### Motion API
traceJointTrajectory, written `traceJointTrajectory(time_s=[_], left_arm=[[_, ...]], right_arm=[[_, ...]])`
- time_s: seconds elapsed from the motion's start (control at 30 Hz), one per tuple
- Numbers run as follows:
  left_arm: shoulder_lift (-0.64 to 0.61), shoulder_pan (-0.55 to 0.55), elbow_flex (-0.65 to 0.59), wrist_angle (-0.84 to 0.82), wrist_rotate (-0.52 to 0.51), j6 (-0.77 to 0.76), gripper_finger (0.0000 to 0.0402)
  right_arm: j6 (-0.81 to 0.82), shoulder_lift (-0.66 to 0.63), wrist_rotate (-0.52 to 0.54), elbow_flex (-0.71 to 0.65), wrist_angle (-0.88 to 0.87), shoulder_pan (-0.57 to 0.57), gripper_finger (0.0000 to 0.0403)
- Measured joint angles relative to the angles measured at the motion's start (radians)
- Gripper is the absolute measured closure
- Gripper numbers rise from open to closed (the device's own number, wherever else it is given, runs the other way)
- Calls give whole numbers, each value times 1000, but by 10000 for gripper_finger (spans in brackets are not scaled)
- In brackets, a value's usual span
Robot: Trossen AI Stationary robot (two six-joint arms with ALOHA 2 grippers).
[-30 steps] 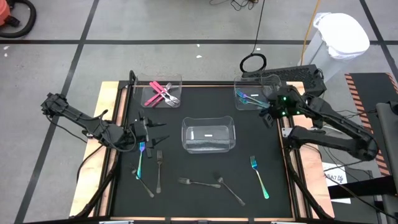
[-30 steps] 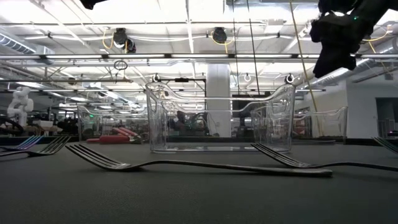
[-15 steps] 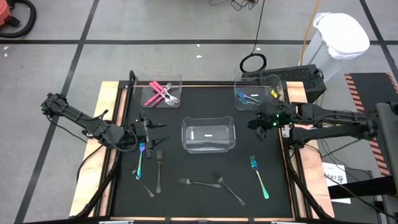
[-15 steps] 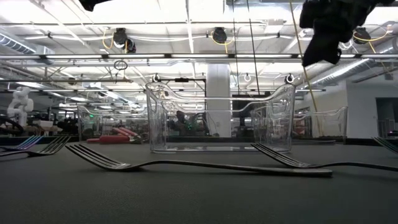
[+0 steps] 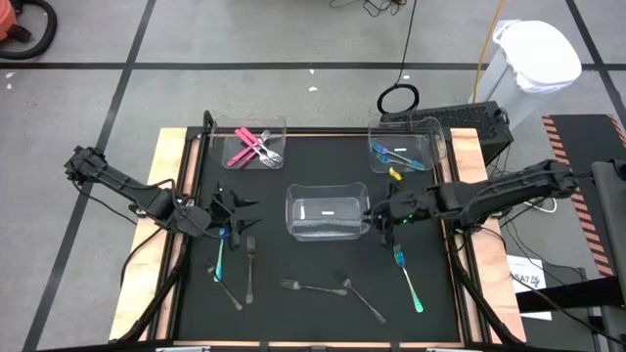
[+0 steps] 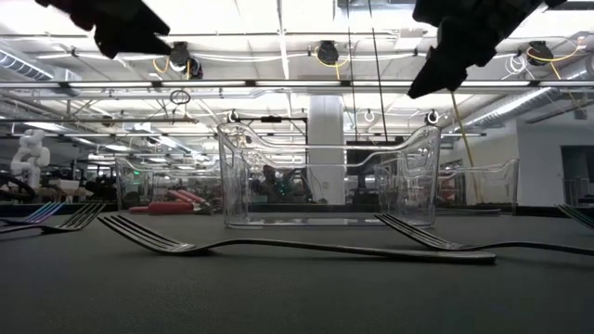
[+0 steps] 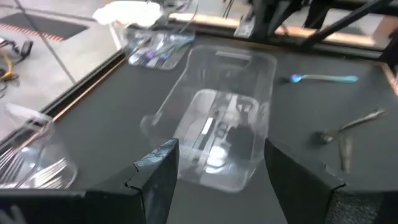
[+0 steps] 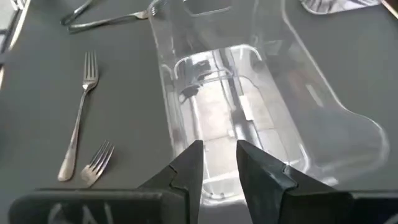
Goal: Sort silverware by color (type)
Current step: Put the blue fork into the right transparent bin
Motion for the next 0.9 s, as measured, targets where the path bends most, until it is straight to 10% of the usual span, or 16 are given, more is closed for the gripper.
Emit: traceJointTrajectory(time_s=[0.6, 0.9], left_arm=[[21, 0, 0, -341, 22, -297, 164], [20, 19, 4, -475, 362, -290, 171]], right_arm=[[-100, 60, -133, 1, 133, 9, 308], [-189, 52, -159, 1, 146, 9, 308]])
